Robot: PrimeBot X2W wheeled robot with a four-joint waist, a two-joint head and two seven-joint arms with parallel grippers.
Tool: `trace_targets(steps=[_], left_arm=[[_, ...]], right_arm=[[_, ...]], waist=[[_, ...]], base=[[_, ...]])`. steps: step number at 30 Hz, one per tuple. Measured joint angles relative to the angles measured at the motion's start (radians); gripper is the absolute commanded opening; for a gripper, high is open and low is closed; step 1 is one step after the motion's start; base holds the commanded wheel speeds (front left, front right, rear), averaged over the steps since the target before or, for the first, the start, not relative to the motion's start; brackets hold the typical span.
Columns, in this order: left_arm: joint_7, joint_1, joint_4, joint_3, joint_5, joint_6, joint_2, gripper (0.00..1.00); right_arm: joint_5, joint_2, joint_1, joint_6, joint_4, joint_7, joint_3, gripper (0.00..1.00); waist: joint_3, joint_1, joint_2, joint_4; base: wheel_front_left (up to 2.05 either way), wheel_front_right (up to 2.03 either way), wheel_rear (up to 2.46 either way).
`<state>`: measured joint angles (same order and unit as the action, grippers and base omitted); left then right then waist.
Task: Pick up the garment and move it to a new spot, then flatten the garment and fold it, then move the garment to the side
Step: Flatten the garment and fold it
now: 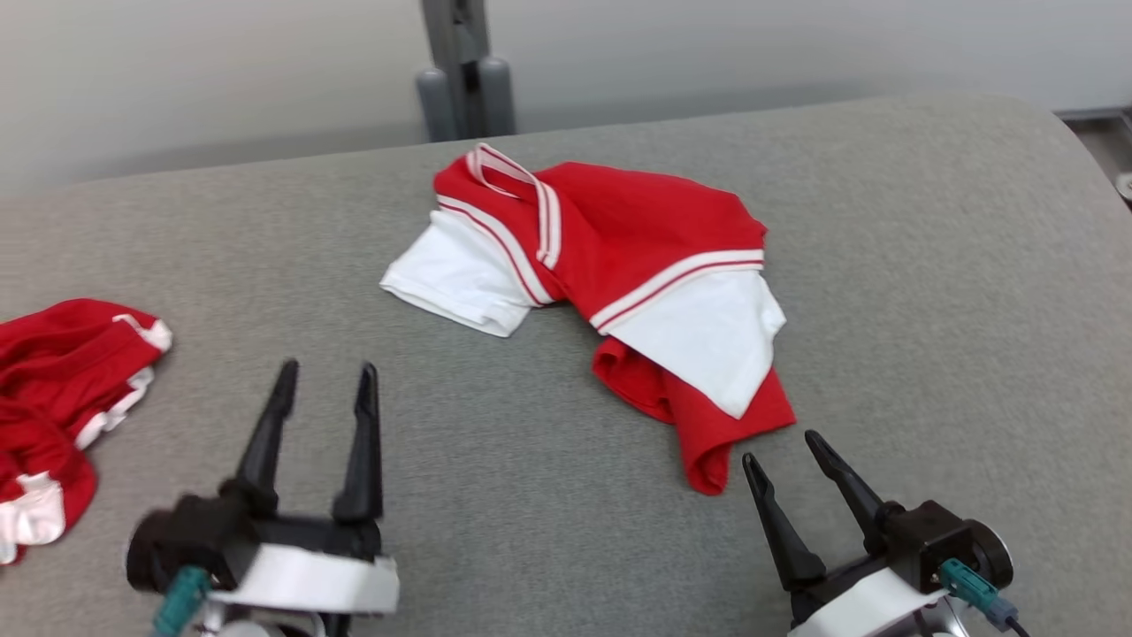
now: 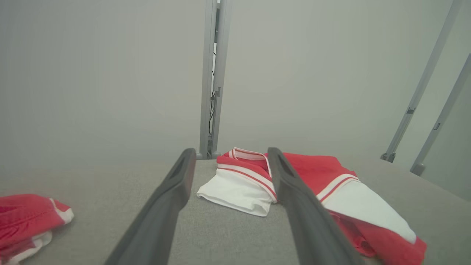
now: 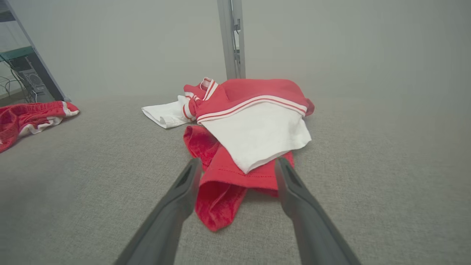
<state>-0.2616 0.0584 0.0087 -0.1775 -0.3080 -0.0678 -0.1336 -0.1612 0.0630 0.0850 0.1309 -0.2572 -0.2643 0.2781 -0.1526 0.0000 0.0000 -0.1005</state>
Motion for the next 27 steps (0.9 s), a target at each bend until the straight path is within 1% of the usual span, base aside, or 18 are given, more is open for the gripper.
trace_targets(steps=[5, 9, 13, 17, 18, 23, 27], left_arm=[[0.0, -0.098, -0.036, -0.035, 0.027, -0.001, 0.034, 1.0], [0.0, -0.119, -0.039, -0.046, 0.048, 0.007, 0.053, 1.0], [0.0, -0.129, -0.025, -0.055, 0.075, 0.016, 0.061, 1.0], [0.0, -0.131, -0.016, -0.051, 0.09, 0.026, 0.065, 1.0], [0.0, -0.131, -0.016, -0.051, 0.09, 0.026, 0.065, 1.0], [0.0, -0.128, -0.004, -0.05, 0.099, 0.042, 0.073, 1.0], [0.0, -0.128, 0.006, -0.054, 0.102, 0.053, 0.077, 1.0]], right_arm=[[-0.007, 0.005, 0.005, 0.0, -0.052, 0.0, -0.007, 1.0], [-0.002, 0.002, 0.035, 0.0, -0.108, 0.0, -0.029, 1.0], [0.006, -0.002, 0.066, 0.0, -0.188, 0.0, -0.047, 1.0], [0.025, -0.006, 0.103, 0.0, -0.256, 0.0, -0.083, 1.0], [0.025, -0.006, 0.103, 0.0, -0.256, 0.0, -0.083, 1.0], [0.044, -0.009, 0.15, 0.0, -0.393, 0.0, -0.127, 1.0], [0.044, -0.013, 0.191, 0.0, -0.484, 0.0, -0.12, 1.0]], waist=[[0.032, 0.0, 0.0, 0.069], [0.048, 0.0, 0.0, 0.117], [0.061, 0.0, 0.0, 0.155], [0.066, 0.0, 0.0, 0.18], [0.066, 0.0, 0.0, 0.18], [0.064, 0.0, 0.0, 0.196], [0.063, 0.0, 0.0, 0.204]], base=[[0.0, 0.0, 0.0], [0.0, 0.0, 0.0], [0.0, 0.0, 0.0], [0.0, 0.0, 0.0], [0.0, 0.0, 0.0], [0.0, 0.0, 0.0], [0.0, 0.0, 0.0]])
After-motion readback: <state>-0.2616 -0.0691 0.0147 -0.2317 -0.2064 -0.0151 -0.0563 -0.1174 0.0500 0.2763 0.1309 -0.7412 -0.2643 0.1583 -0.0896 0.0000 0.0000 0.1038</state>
